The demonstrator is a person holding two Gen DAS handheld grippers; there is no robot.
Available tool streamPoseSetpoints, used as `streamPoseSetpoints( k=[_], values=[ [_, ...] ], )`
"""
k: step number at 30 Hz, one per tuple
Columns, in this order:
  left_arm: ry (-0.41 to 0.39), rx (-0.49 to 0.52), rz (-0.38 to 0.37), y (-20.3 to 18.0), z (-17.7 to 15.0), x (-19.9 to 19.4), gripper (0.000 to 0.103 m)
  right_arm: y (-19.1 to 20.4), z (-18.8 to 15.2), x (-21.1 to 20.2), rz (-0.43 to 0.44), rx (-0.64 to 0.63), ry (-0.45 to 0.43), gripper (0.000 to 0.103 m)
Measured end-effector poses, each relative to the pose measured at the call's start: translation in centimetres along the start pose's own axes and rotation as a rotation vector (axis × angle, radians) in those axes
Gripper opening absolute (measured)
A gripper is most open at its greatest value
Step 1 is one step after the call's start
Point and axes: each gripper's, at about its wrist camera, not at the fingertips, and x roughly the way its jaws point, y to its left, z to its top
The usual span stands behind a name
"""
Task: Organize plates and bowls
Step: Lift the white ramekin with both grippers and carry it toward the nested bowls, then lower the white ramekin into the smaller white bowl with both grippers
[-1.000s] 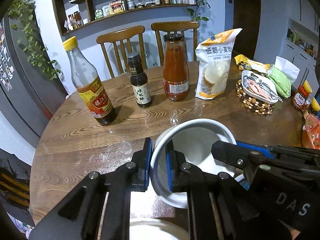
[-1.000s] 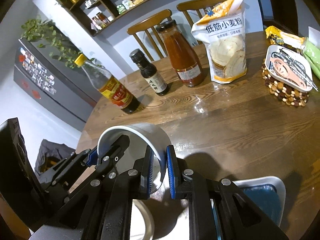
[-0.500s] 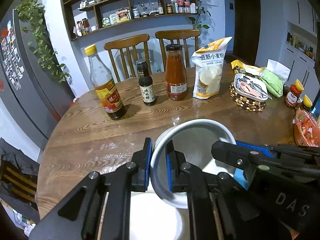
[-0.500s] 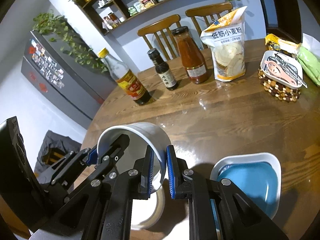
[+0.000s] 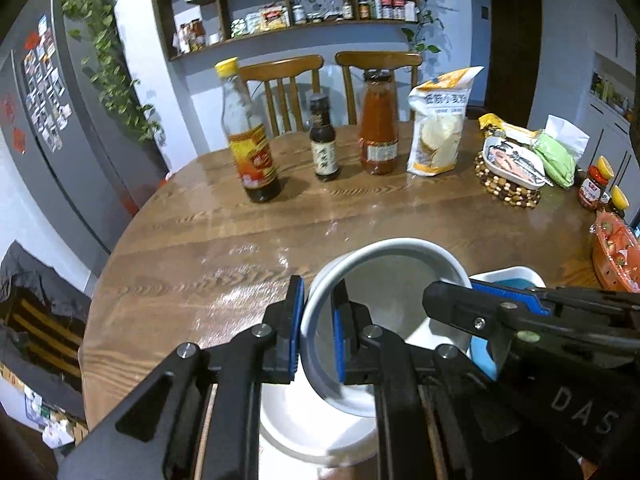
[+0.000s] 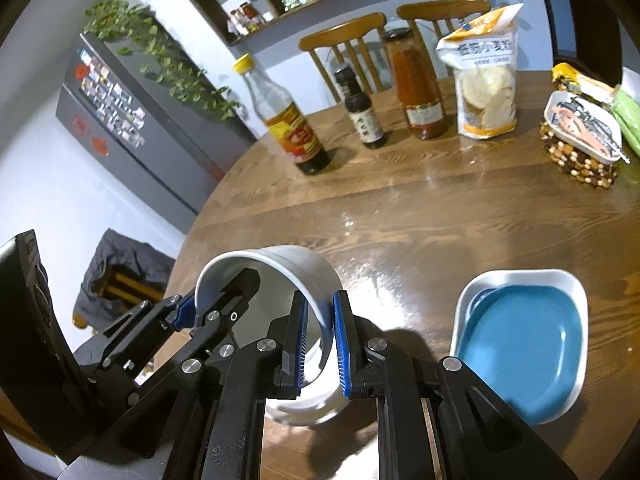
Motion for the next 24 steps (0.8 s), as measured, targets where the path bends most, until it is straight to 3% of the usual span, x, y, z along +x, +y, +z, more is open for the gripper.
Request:
streamPoseSetpoints(
  k=[10,24],
  values=[
    [0.067,-0.037,0.046,2.2,-2.1,0.9,0.012,1.6,-1.4,2.7,0.043,-0.012,0.077,0.016],
    [0.203,-0.091,-0.016,3.0,-4.6,4.5,0.012,0.6,-3.2,5.9,0.01,0.023,0.168,0.016]
  ],
)
